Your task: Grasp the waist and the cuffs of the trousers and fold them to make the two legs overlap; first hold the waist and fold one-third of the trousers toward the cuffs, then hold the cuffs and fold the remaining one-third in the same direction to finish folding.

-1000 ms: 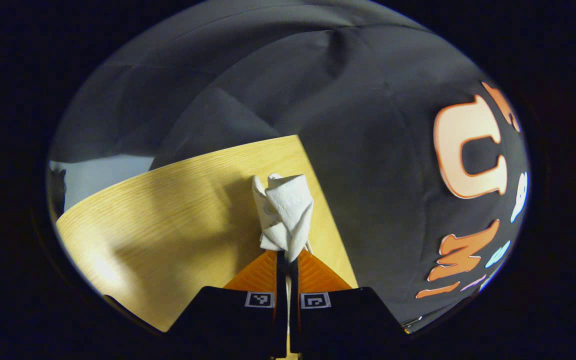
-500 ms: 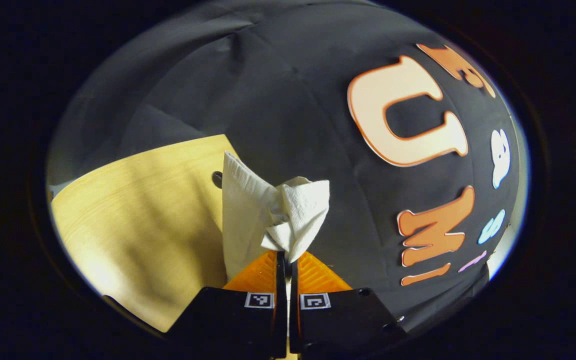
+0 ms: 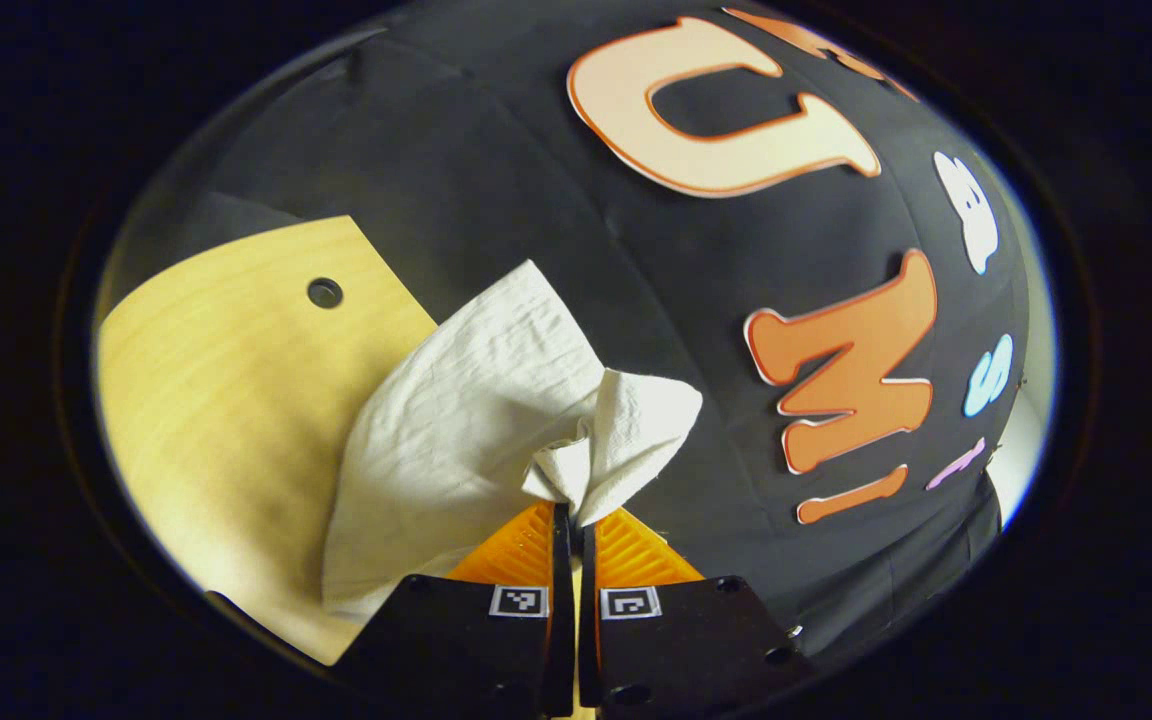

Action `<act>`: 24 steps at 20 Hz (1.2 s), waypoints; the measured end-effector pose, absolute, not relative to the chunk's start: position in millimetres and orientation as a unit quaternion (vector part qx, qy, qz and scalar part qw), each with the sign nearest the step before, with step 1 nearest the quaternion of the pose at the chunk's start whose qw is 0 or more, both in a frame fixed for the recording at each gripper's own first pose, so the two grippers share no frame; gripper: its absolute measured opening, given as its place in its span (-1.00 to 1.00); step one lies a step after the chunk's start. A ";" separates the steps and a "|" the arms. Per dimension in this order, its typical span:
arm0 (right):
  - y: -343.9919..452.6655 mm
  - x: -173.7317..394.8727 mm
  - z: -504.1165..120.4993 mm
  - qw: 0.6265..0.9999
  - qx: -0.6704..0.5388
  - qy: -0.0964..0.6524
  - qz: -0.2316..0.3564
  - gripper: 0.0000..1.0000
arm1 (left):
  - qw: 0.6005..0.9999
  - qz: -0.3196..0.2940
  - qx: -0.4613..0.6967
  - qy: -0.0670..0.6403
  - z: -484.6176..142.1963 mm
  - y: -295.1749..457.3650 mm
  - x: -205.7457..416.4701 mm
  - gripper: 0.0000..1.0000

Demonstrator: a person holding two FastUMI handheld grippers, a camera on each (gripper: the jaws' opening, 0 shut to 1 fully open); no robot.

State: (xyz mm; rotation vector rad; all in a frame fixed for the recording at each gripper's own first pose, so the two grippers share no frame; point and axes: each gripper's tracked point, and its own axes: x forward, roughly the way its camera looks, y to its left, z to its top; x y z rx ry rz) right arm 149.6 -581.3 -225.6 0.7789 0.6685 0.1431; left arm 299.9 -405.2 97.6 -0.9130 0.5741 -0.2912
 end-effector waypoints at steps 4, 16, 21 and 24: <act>-604.6 145.2 -235.7 0.866 0.378 0.323 0.054 0.97 | 0.832 -0.172 -0.424 0.315 78.5 -472.5 297.9 -0.89; -631.9 129.9 -256.3 0.859 0.382 0.339 0.027 0.97 | 0.827 -0.171 -0.299 0.444 -14.2 -574.1 266.6 -0.84; -627.4 127.7 -254.0 0.863 0.372 0.340 0.028 0.97 | 0.823 -0.196 -0.258 0.467 -27.3 -596.3 244.8 0.22; -624.8 129.4 -250.6 0.871 0.357 0.337 0.029 0.96 | 0.839 -0.204 -0.211 0.458 -28.9 -591.0 235.1 0.98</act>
